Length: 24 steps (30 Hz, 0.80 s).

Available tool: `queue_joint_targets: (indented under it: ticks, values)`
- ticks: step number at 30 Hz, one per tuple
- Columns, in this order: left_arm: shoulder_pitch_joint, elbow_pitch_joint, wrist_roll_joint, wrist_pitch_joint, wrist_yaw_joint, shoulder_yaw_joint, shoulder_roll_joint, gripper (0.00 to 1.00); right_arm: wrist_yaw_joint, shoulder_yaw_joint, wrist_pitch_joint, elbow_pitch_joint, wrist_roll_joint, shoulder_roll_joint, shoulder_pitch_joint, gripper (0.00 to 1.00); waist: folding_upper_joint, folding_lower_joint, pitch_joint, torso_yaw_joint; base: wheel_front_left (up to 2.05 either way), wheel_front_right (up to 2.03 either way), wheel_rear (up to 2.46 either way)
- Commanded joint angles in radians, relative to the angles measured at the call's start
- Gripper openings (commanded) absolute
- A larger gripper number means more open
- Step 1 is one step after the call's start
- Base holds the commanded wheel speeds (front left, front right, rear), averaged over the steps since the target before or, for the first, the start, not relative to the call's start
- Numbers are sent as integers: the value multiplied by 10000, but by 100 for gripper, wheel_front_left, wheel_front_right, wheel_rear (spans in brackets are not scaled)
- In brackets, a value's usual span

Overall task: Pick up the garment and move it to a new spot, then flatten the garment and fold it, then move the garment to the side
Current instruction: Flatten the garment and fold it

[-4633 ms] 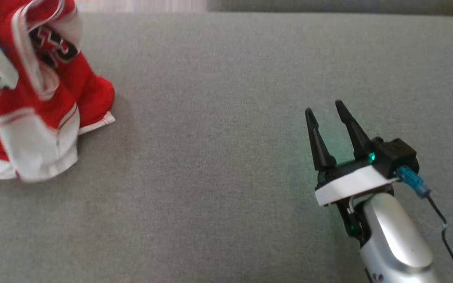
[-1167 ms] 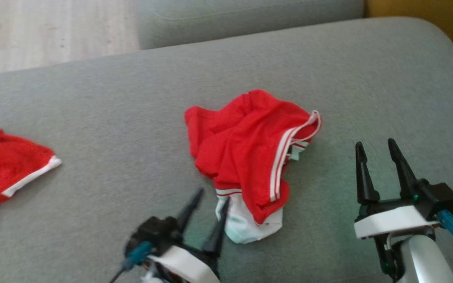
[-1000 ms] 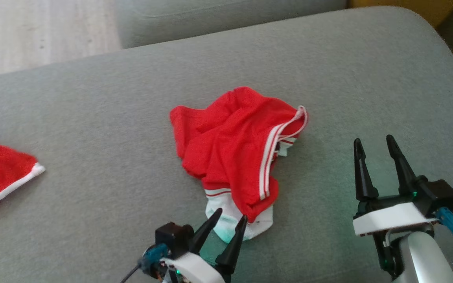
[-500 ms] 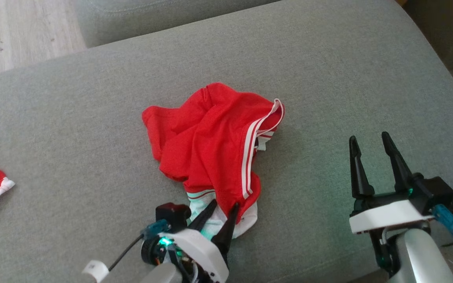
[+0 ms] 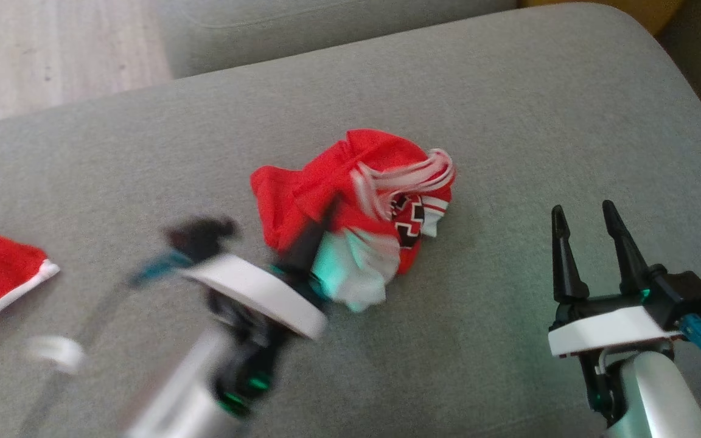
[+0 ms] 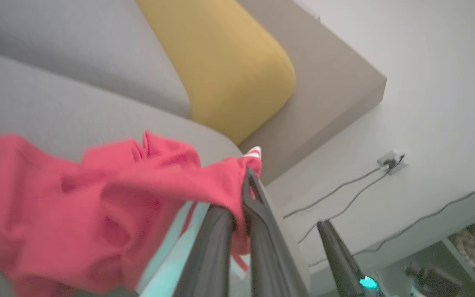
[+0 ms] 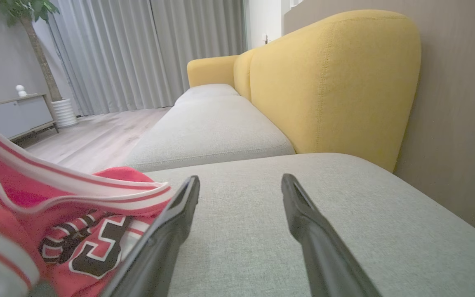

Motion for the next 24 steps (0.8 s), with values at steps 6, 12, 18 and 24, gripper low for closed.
queue_joint_targets:
  ticks: [6, 12, 18, 24]
  values:
    - [-1509, -2710, -1203, 1638, 1308, 2515, 2067, 0, 77, 479, -64, -247, 201, -43, -249, 100, 0, 0, -288, 356, 0, 0, 0]
    - [-2783, -3001, -1382, 2448, 2320, 3545, 2964, 0, 77, 569, -64, -121, 245, -43, -374, 100, 0, 0, -390, 416, 0, 0, 0]
    - [-4540, -2589, -785, 2682, 3001, 3758, 3306, 0, 77, 642, -64, -23, 258, -43, -506, 100, 0, 0, -456, 365, 0, 0, 0]
    - [-6099, -2063, -325, 2658, 3247, 3464, 2972, 0, 77, 668, -65, 24, 263, -43, -528, 100, 0, 0, -514, 249, 0, 0, 0]
